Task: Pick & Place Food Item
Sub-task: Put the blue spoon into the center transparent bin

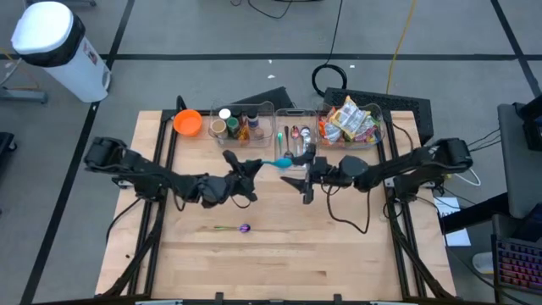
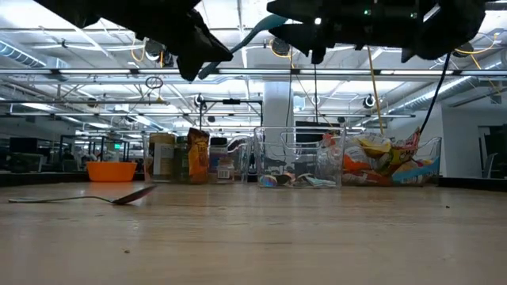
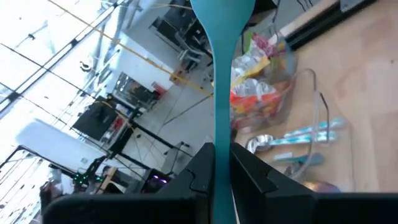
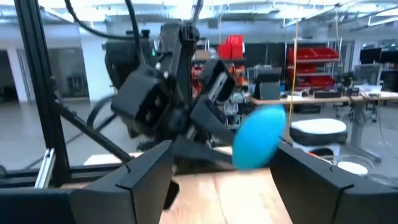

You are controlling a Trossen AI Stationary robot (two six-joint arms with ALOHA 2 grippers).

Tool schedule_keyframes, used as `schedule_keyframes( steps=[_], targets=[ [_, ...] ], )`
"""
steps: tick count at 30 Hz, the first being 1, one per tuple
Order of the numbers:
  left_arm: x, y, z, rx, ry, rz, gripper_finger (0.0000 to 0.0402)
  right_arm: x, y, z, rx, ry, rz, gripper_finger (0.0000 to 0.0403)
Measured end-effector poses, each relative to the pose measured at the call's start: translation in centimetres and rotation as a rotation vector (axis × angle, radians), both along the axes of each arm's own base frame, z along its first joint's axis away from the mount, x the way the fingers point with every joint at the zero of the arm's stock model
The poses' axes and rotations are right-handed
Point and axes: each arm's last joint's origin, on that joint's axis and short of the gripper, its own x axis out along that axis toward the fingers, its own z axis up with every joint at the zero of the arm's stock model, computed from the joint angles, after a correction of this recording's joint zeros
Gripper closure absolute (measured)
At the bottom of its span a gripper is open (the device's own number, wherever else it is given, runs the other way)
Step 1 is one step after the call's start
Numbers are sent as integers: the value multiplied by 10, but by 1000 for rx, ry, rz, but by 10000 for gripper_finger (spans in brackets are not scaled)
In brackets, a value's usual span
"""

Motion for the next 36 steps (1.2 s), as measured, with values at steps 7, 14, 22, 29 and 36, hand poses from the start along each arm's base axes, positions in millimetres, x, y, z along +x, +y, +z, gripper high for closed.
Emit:
schedule_keyframes(
  steps=[7, 14, 22, 29, 36],
  targets=[
    [1, -2, -4, 4, 16, 0, 367, 7, -3, -8, 44, -54, -3, 157],
    [1, -2, -4, -2, 10, 5, 367, 6, -3, -7, 78, -61, 8, 252],
    [1, -3, -4, -32, -8, -1, 366, 7, -2, -8, 80, -47, 31, 393],
    [1, -3, -5, -194, -127, -9, 330, 7, -2, -8, 74, -45, 37, 398],
    [1, -7, -9, -402, -136, -180, 216, 7, -4, -11, 71, -23, 41, 400]
  ],
)
